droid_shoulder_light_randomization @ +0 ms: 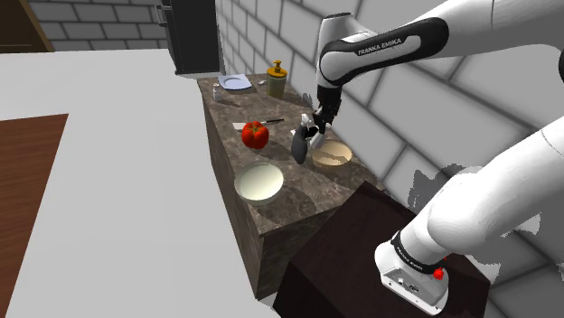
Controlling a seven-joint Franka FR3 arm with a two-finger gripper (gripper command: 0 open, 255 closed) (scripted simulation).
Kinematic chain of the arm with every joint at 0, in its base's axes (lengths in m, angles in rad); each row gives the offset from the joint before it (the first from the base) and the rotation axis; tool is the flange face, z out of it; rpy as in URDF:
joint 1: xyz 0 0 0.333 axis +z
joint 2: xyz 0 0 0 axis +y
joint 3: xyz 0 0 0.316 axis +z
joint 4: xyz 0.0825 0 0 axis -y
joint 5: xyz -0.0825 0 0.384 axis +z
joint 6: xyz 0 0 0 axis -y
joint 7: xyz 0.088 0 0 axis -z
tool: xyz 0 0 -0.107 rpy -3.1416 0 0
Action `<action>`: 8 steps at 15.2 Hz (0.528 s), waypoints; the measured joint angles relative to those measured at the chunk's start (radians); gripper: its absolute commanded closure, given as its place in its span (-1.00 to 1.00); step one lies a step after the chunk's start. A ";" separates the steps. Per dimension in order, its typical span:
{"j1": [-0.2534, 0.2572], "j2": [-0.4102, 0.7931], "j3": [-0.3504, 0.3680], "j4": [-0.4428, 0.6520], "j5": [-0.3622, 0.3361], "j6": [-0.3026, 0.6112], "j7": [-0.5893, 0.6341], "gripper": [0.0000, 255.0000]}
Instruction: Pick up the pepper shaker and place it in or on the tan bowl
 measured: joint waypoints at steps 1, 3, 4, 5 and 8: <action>-0.014 0.002 -0.017 0.013 -0.007 -0.009 -0.028 1.00; -0.038 0.008 -0.049 0.027 -0.020 -0.011 -0.078 1.00; -0.046 0.014 -0.059 0.041 -0.023 -0.017 -0.096 1.00; -0.059 0.014 -0.075 0.048 -0.029 -0.021 -0.121 1.00; -0.089 0.034 -0.115 0.080 -0.041 -0.023 -0.189 1.00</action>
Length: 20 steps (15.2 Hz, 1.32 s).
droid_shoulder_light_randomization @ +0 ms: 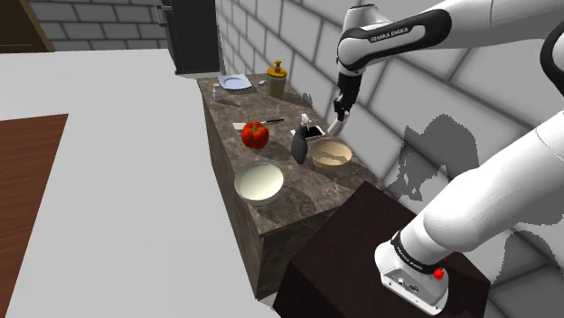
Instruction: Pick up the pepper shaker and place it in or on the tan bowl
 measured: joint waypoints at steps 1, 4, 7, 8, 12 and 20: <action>-0.015 0.016 -0.019 0.015 -0.004 0.005 -0.032 1.00; -0.026 0.024 -0.034 0.015 -0.008 0.016 -0.055 1.00; -0.028 0.041 -0.038 -0.008 -0.008 0.056 -0.056 1.00; -0.028 0.044 -0.038 -0.017 -0.008 0.068 -0.055 1.00; -0.029 0.072 -0.041 -0.043 -0.007 0.121 -0.053 1.00; -0.031 0.140 -0.045 -0.085 0.000 0.231 -0.049 1.00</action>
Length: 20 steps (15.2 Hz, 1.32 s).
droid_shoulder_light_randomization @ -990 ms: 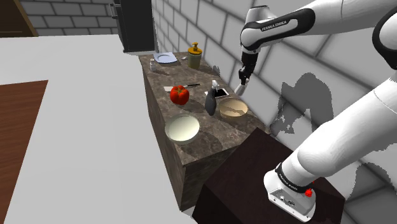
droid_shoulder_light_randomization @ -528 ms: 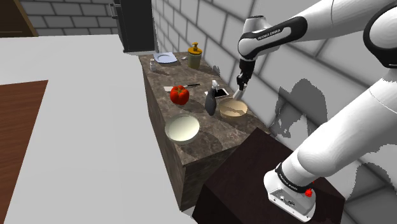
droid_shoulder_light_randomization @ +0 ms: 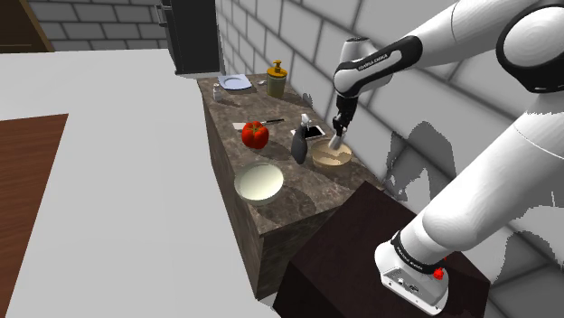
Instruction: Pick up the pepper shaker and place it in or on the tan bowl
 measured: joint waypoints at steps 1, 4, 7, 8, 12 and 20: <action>0.000 0.007 0.000 -0.007 0.000 0.014 0.001 1.00; -0.001 0.024 -0.001 -0.018 0.002 0.041 0.001 1.00; -0.002 0.025 -0.002 -0.019 0.002 0.044 0.001 1.00; -0.002 0.025 -0.002 -0.018 0.002 0.045 0.001 1.00; -0.002 0.026 -0.002 -0.019 0.002 0.045 0.001 -1.00; 0.004 -0.018 0.004 0.040 0.003 -0.055 -0.001 -1.00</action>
